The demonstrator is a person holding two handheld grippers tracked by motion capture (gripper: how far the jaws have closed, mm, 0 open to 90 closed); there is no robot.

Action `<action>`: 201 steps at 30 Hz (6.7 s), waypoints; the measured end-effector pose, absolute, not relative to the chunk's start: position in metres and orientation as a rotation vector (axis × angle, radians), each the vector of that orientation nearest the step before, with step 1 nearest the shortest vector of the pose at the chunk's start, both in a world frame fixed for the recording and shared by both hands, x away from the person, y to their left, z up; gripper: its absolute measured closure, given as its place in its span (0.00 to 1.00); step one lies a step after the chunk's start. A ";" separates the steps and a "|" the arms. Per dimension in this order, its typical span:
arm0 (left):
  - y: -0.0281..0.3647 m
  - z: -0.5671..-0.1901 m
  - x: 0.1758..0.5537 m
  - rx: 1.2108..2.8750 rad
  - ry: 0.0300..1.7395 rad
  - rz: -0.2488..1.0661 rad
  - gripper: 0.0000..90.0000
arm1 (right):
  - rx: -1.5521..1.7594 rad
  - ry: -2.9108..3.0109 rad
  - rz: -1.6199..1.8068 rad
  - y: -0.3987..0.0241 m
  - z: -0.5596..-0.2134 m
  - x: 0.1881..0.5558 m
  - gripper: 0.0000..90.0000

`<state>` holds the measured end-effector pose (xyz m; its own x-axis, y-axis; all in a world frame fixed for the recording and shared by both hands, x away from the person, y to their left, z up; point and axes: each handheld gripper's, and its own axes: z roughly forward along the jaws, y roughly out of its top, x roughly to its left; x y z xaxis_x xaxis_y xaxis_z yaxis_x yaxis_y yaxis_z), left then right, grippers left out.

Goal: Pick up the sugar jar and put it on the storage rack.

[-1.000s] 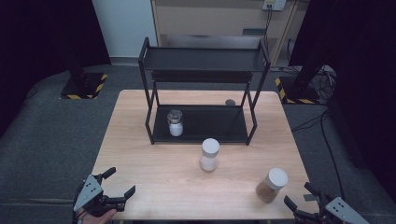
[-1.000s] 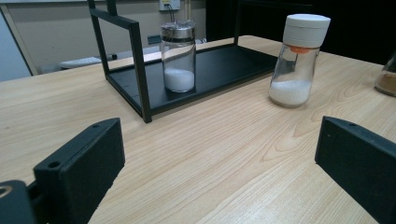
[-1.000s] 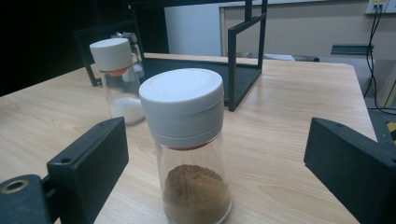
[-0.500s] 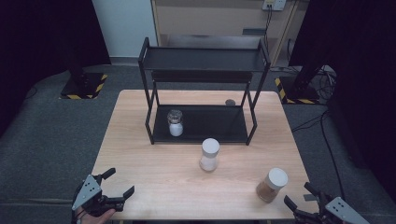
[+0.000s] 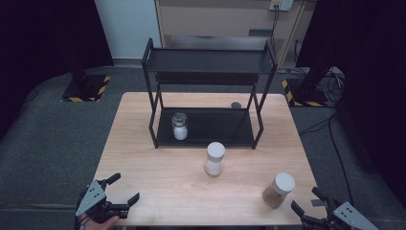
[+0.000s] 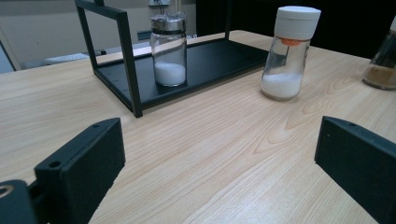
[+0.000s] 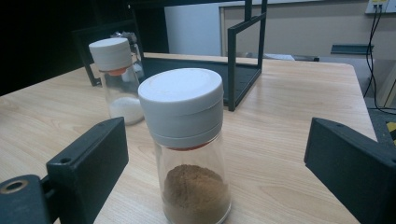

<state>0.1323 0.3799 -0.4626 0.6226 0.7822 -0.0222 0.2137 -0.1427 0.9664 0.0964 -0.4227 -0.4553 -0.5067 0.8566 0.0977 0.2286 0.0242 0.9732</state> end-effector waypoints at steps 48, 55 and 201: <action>0.381 -0.463 0.137 1.694 0.834 0.574 0.01 | 0.997 1.837 1.545 -0.396 -0.375 0.132 0.06; 0.381 -0.462 0.136 1.698 0.834 0.577 0.01 | 0.988 1.869 1.549 -0.384 -0.360 0.149 0.06; 0.380 -0.461 0.138 1.724 0.788 0.558 0.01 | 0.946 2.063 1.419 -0.166 -0.372 0.364 0.38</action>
<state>0.1375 0.3800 -0.4606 0.6672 0.7446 -0.0229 0.2256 -0.1726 0.9588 0.3636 -0.1656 -0.3718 -0.6572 0.7536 0.0095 0.2785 0.2312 0.9322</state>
